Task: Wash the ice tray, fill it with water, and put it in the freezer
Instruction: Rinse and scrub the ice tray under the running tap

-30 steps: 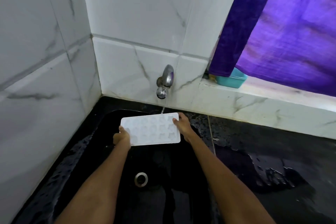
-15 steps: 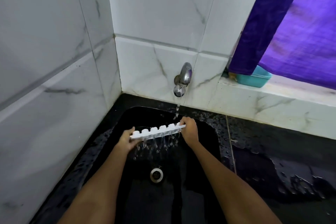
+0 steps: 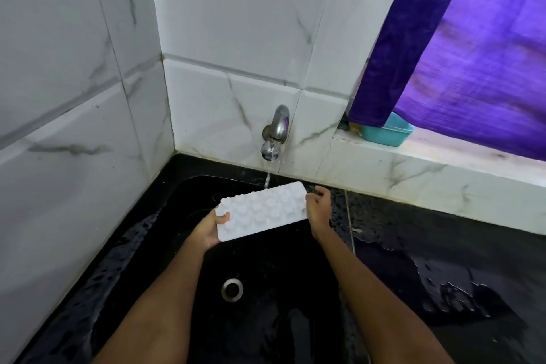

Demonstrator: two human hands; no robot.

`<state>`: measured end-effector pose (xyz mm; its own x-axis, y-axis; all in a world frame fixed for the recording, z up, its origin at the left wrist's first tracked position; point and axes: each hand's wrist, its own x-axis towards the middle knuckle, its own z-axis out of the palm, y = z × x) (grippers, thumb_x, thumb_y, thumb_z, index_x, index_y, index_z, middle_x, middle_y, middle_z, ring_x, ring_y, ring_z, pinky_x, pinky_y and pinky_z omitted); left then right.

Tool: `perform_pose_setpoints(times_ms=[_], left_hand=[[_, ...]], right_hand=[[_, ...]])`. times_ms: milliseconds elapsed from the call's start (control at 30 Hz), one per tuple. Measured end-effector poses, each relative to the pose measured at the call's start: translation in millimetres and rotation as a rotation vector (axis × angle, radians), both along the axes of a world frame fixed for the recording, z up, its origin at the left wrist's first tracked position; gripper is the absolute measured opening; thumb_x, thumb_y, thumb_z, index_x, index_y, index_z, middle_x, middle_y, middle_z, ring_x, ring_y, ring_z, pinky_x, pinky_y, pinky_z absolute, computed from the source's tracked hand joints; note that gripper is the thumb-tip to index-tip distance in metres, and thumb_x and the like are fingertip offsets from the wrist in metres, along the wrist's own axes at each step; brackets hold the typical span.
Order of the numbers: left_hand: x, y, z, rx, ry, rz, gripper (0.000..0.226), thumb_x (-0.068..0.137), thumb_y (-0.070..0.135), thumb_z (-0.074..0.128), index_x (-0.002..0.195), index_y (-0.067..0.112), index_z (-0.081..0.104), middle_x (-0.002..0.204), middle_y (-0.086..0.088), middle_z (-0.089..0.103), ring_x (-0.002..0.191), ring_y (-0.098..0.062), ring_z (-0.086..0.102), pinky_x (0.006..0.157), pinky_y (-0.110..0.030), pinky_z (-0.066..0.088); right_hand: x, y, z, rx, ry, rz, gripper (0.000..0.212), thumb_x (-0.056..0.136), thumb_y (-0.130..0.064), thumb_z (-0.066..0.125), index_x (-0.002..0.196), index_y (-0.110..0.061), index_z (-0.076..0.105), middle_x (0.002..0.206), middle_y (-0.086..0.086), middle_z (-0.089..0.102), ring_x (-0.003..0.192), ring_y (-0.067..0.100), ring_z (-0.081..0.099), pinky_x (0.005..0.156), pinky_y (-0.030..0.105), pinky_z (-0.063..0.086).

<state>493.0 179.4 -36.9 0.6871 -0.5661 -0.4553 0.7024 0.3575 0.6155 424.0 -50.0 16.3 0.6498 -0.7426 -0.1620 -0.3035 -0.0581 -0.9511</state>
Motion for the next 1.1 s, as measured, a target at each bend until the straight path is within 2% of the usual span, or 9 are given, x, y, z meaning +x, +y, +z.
perform_pose_setpoints(times_ms=[200, 267, 333, 500, 600, 700, 833, 967, 1100], left_hand=[[-1.7, -24.1, -2.5, 0.057, 0.085, 0.091, 0.043, 0.098, 0.028, 0.032, 0.104, 0.006, 0.069, 0.112, -0.017, 0.065, 0.097, -0.034, 0.066, 0.086, -0.043, 0.05], [-0.8, -44.0, 1.8, 0.301, 0.021, 0.122, 0.058, 0.1, 0.048, 0.03, 0.12, 0.002, 0.06, 0.117, -0.014, 0.06, 0.112, -0.032, 0.059, 0.098, -0.041, 0.047], [-2.2, -54.8, 4.6, 0.521, 0.004, 0.256, 0.062, 0.098, 0.051, 0.036, 0.121, -0.003, 0.057, 0.106, -0.012, 0.058, 0.101, -0.028, 0.059, 0.086, -0.033, 0.048], [6.3, -63.8, -3.7, 0.592, -0.052, 0.391, 0.045, 0.1, 0.036, 0.039, 0.091, 0.0, 0.063, 0.083, -0.012, 0.057, 0.084, -0.024, 0.054, 0.072, -0.029, 0.042], [7.9, -62.1, -5.5, 0.586, -0.098, 0.428, 0.042, 0.101, 0.03, 0.041, 0.067, 0.008, 0.054, 0.069, -0.008, 0.054, 0.077, -0.024, 0.055, 0.065, -0.029, 0.043], [7.6, -43.0, -7.9, 0.57, -0.057, 0.514, 0.04, 0.1, 0.031, 0.042, 0.091, -0.002, 0.062, 0.074, -0.01, 0.059, 0.082, -0.026, 0.057, 0.069, -0.029, 0.047], [12.8, -19.1, -7.9, 0.614, -0.114, 0.579, 0.047, 0.1, 0.029, 0.042, 0.109, -0.014, 0.06, 0.089, -0.016, 0.058, 0.084, -0.027, 0.055, 0.074, -0.031, 0.042], [13.1, -24.3, -1.6, 0.671, -0.163, 0.56, 0.047, 0.101, 0.028, 0.039, 0.109, -0.013, 0.061, 0.098, -0.026, 0.064, 0.1, -0.04, 0.062, 0.087, -0.041, 0.049], [11.7, -28.8, -10.8, 0.642, -0.133, 0.561, 0.05, 0.102, 0.027, 0.038, 0.103, -0.017, 0.061, 0.076, -0.016, 0.062, 0.093, -0.035, 0.062, 0.077, -0.035, 0.046]], right_hand=[[10.0, 4.6, 11.4, -0.497, 0.078, 0.186, 0.036, 0.092, -0.016, 0.051, 0.127, -0.007, 0.048, 0.129, 0.015, 0.05, 0.121, 0.031, 0.047, 0.096, 0.036, 0.038], [14.9, 2.2, 11.7, -0.733, 0.296, 0.244, 0.042, 0.095, -0.022, 0.046, 0.135, -0.009, 0.041, 0.14, 0.014, 0.04, 0.13, 0.031, 0.038, 0.106, 0.045, 0.03], [18.6, 4.9, 10.0, -0.899, 0.516, 0.257, 0.054, 0.097, -0.035, 0.039, 0.143, -0.007, 0.029, 0.149, 0.015, 0.03, 0.14, 0.032, 0.025, 0.113, 0.057, 0.013], [27.1, 60.4, -13.2, -1.052, 0.629, 0.339, 0.071, 0.097, -0.045, 0.028, 0.149, -0.002, 0.005, 0.155, 0.029, 0.0, 0.144, 0.044, -0.008, 0.096, 0.06, -0.033], [29.5, 99.2, -36.8, -1.118, 0.47, 0.686, 0.065, 0.097, -0.04, 0.022, 0.15, -0.005, 0.005, 0.155, 0.03, -0.001, 0.144, 0.043, -0.009, 0.102, 0.062, -0.029], [35.1, 90.5, -39.9, -1.316, 0.295, 1.05, 0.059, 0.099, -0.035, 0.022, 0.15, -0.009, 0.01, 0.159, 0.018, 0.001, 0.148, 0.032, -0.005, 0.115, 0.055, -0.01], [47.5, 42.7, -33.8, -1.212, 0.461, 0.828, 0.057, 0.101, -0.035, 0.022, 0.151, -0.018, -0.001, 0.16, 0.006, -0.006, 0.149, 0.023, -0.005, 0.115, 0.057, -0.005], [56.2, 88.2, -34.8, -1.105, 0.474, 0.405, 0.066, 0.095, -0.037, 0.043, 0.148, -0.004, 0.021, 0.154, 0.026, 0.017, 0.145, 0.039, 0.014, 0.111, 0.061, -0.008], [55.4, 137.7, -49.4, -1.138, 0.316, 0.894, 0.057, 0.1, -0.036, 0.026, 0.15, -0.013, 0.014, 0.16, 0.013, 0.004, 0.148, 0.025, -0.002, 0.115, 0.056, -0.007]])
